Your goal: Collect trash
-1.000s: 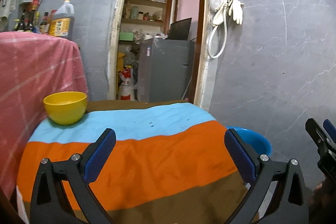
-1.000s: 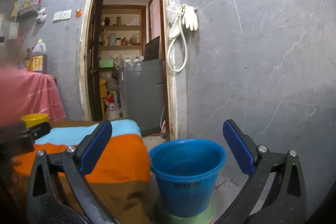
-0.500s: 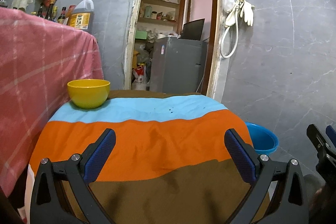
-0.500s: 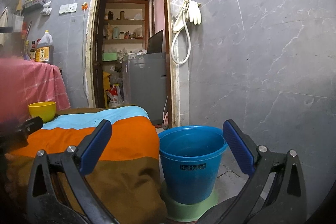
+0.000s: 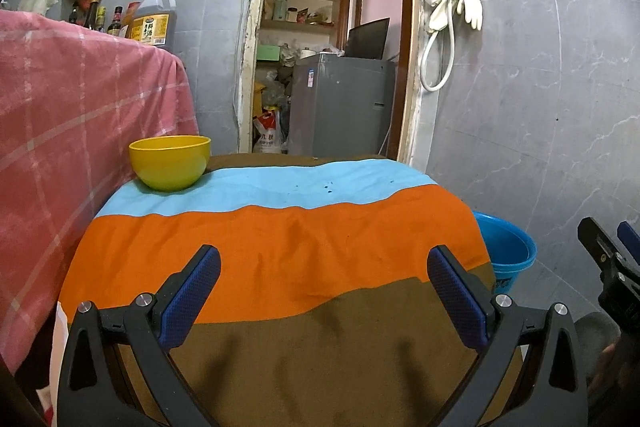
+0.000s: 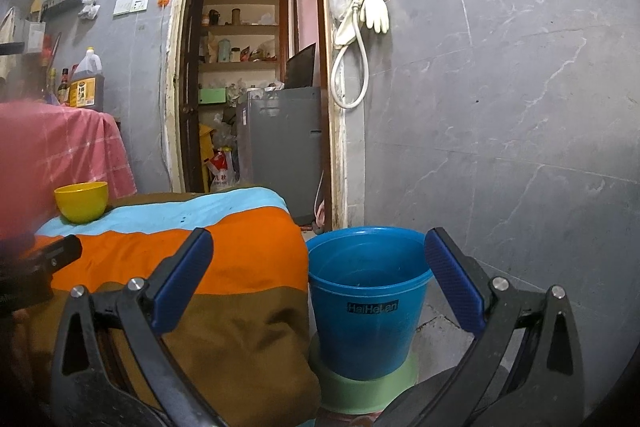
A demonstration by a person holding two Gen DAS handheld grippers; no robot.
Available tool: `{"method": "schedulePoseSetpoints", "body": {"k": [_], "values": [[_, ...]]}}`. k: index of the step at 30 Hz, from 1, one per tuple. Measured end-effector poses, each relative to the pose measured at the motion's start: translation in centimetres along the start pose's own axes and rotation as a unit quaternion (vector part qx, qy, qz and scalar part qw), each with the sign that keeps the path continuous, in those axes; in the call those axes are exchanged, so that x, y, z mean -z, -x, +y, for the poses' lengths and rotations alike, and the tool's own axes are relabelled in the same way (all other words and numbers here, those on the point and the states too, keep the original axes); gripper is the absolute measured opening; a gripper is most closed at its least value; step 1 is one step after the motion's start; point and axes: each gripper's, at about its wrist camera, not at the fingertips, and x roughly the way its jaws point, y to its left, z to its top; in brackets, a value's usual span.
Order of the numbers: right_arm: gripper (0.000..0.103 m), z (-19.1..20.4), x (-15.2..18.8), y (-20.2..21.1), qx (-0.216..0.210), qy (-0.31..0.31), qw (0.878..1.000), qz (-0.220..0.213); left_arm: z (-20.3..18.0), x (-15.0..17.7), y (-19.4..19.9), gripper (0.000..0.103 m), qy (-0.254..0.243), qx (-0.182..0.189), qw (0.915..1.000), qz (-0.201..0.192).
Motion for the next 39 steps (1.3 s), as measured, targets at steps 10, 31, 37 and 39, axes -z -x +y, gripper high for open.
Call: {"method": "schedulePoseSetpoints", "body": {"k": [10, 31, 37, 39], "values": [[0.103, 0.2, 0.0, 0.2, 0.0, 0.003, 1.0, -0.002, -0.1, -0.1, 0.2, 0.101, 0.005, -0.002, 1.0, -0.005], [0.103, 0.3, -0.1, 0.1, 0.0, 0.003, 1.0, -0.002, -0.9, 0.0, 0.6, 0.101, 0.0, -0.004, 0.9999, -0.014], [0.103, 0.3, -0.1, 0.1, 0.0, 0.002, 1.0, -0.002, -1.0, 0.0, 0.6, 0.101, 0.001, -0.005, 0.9999, -0.013], [0.103, 0.3, -0.1, 0.1, 0.0, 0.002, 1.0, -0.002, -0.9, 0.0, 0.6, 0.101, 0.001, -0.005, 0.9999, -0.013]]}}
